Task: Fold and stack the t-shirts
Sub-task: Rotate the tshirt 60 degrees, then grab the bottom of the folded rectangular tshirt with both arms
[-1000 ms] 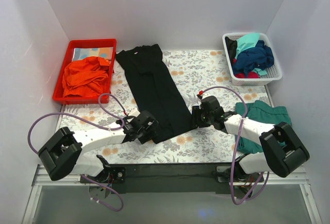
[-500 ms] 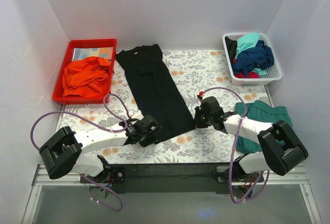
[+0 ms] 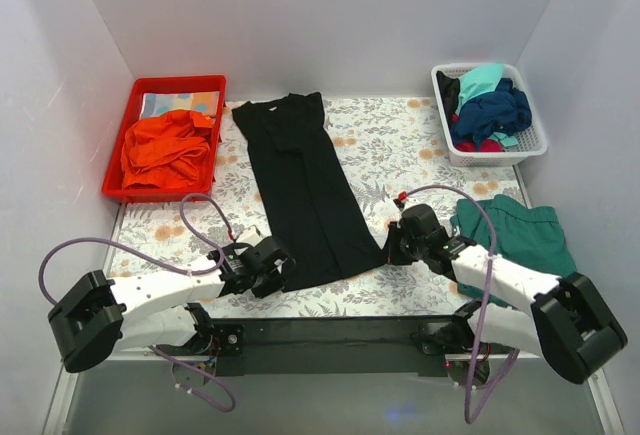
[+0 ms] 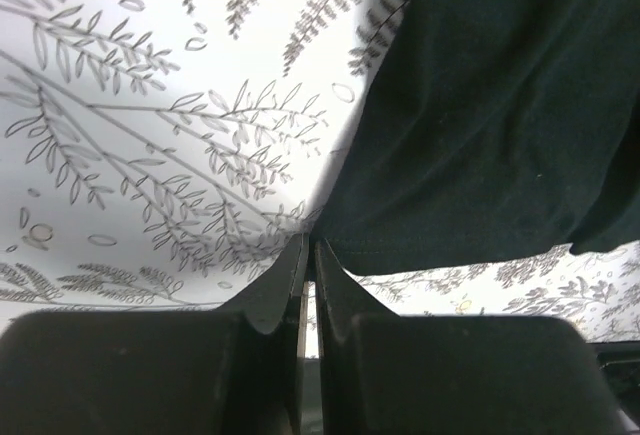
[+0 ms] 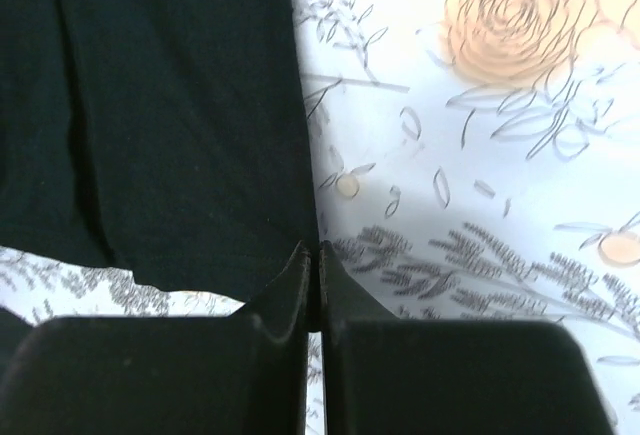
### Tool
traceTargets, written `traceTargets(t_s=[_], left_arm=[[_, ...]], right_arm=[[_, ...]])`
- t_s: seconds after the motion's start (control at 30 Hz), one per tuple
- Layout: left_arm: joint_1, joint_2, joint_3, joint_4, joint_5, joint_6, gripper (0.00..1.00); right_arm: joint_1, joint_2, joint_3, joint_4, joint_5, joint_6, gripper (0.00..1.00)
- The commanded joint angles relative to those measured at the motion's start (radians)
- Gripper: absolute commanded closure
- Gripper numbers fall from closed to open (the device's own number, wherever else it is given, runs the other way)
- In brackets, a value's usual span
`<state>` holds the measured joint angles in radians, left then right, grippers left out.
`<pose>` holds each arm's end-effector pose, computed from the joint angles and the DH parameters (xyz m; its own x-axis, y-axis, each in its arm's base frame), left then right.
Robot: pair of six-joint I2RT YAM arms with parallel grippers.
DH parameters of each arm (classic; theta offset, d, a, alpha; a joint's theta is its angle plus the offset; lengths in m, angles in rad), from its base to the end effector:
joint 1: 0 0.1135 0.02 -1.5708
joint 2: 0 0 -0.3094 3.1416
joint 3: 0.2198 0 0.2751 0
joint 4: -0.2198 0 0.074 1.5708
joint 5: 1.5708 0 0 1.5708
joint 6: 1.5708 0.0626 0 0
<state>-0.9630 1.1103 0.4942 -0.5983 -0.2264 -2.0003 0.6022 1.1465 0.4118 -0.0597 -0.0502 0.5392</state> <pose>0.1163 -0.1425 0.1580 -0.4638 -0.8847 -0.0460 -0.8011 0.4410 -0.4048 0.1859 0.1316 0.1626 -0.8099 0.0656 -0.5829 -0.2084 0.8967 0.3905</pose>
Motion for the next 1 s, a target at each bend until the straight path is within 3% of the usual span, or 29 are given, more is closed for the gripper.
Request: traceTargets(t_s=[0.0, 0.13, 0.37, 0.4, 0.43, 0.53, 0.6, 0.73, 0.97], left_arm=[[-0.009, -0.065, -0.039, -0.133, -0.019, -0.347, 1.00], [-0.017, -0.108, -0.051, -0.141, -0.039, -0.360, 1.00], [-0.037, -0.129, -0.048, -0.126, -0.056, -0.330, 1.00], [-0.046, -0.127, -0.043, -0.135, -0.060, -0.330, 0.93], [-0.051, -0.125, -0.034, -0.149, -0.065, -0.340, 0.88], [-0.075, -0.129, -0.013, -0.224, -0.099, -0.376, 0.72], [-0.088, -0.133, -0.009, -0.256, -0.119, -0.390, 0.67], [-0.092, -0.159, -0.040, -0.178, -0.122, -0.373, 0.60], [-0.094, -0.222, -0.098, -0.025, -0.067, -0.324, 0.58]], right_arm=[[0.021, -0.126, -0.073, -0.089, 0.044, 0.048, 0.99], [0.060, -0.229, -0.143, -0.086, 0.044, 0.109, 0.99], [0.149, -0.196, -0.211, -0.002, 0.047, 0.172, 0.99], [0.162, -0.188, -0.211, 0.006, 0.046, 0.179, 0.96], [0.186, -0.179, -0.208, 0.006, 0.085, 0.185, 0.82], [0.217, -0.185, -0.202, 0.005, 0.116, 0.199, 0.61], [0.220, -0.188, -0.199, 0.006, 0.125, 0.199, 0.55], [0.222, -0.172, -0.192, 0.011, 0.130, 0.188, 0.53], [0.222, -0.130, -0.182, 0.012, 0.150, 0.183, 0.52]])
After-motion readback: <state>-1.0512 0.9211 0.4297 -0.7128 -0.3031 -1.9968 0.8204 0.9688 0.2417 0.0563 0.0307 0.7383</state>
